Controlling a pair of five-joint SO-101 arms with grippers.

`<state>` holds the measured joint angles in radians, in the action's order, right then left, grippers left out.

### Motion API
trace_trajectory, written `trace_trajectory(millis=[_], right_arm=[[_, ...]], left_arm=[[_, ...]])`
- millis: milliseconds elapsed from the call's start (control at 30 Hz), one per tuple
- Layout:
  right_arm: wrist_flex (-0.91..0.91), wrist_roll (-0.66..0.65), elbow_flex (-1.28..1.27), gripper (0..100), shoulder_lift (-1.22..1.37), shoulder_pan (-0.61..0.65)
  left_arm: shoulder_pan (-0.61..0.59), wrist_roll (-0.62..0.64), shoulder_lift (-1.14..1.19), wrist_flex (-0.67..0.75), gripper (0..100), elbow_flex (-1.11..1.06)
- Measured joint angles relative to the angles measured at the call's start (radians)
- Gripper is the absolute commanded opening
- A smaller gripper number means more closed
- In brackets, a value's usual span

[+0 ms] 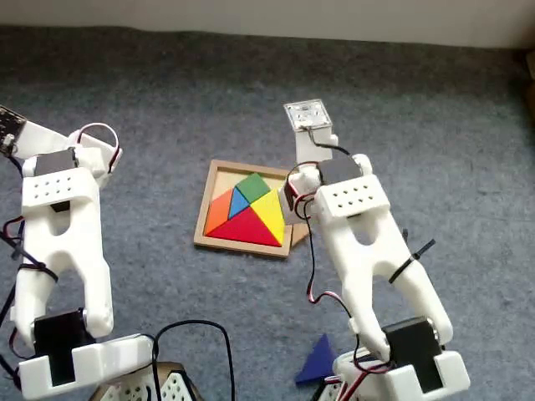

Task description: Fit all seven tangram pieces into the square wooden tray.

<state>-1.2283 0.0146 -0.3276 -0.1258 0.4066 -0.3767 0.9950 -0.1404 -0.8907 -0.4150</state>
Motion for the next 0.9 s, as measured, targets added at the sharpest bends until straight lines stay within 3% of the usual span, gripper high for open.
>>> trace_trajectory(millis=[567, 900], right_arm=[[0.163, 0.216, 0.000, 12.6, 0.313, -0.009], [0.160, 0.229, 0.043, 12.7, 0.394, -0.011]], left_arm=[[0.000, 0.000, 0.000, 0.000, 1, 0.000], [0.000, 0.000, 0.000, 0.000, 1, 0.000]])
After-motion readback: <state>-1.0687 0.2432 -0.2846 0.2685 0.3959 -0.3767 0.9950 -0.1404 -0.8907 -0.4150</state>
